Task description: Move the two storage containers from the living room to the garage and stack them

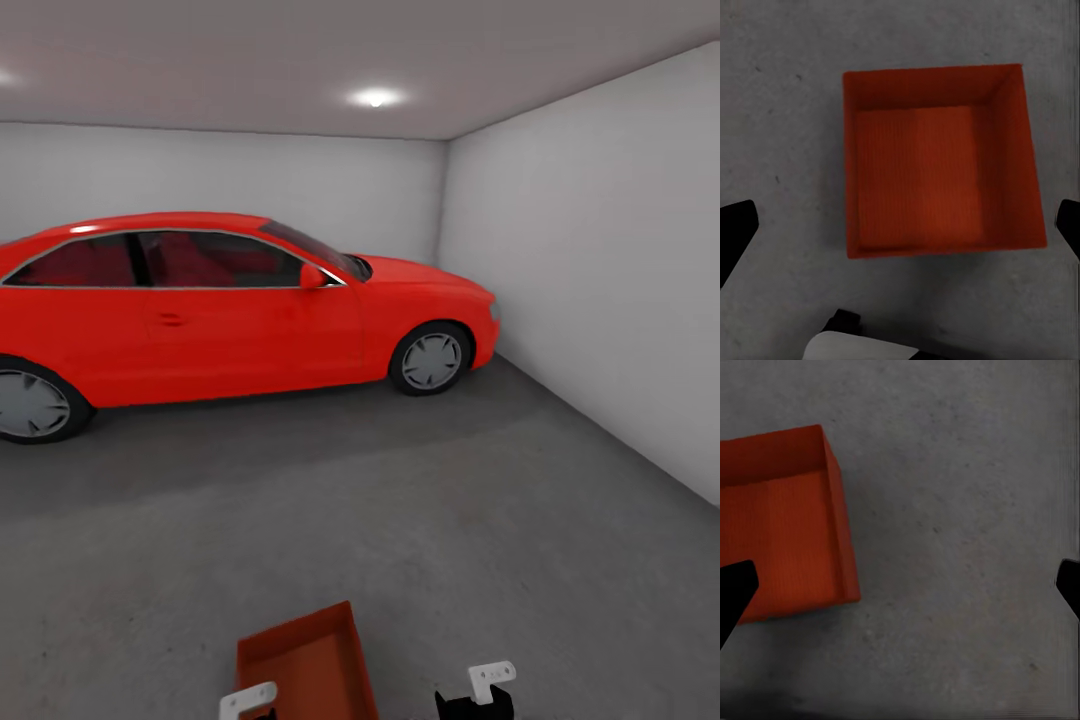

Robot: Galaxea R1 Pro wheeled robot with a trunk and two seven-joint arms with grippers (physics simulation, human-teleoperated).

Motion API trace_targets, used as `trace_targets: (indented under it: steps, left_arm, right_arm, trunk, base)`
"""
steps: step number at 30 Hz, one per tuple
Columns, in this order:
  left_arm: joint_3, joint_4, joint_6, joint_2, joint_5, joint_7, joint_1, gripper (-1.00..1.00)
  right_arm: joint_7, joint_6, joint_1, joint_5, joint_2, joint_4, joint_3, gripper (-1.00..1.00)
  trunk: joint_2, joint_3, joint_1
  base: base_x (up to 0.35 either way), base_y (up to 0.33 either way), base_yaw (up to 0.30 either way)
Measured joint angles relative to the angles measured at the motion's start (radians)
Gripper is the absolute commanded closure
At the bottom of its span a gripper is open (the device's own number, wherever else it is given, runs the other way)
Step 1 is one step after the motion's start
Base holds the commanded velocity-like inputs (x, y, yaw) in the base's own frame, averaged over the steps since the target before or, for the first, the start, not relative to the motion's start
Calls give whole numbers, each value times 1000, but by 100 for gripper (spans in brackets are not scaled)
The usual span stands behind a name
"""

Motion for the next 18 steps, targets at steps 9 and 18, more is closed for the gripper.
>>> trace_targets:
  steps: [9,18]
  left_arm:
    - [28,0,0,-1,0,-1,0,-100]
    - [33,0,0,0,0,-1,0,-100]
  right_arm:
    - [-4,0,0,0,0,0,0,-100]
    - [4,-1,0,0,0,0,0,-100]
  trunk:
    - [0,0,0]
    - [0,0,0]
  base:
    - [0,0,-225]
    - [0,0,-17]
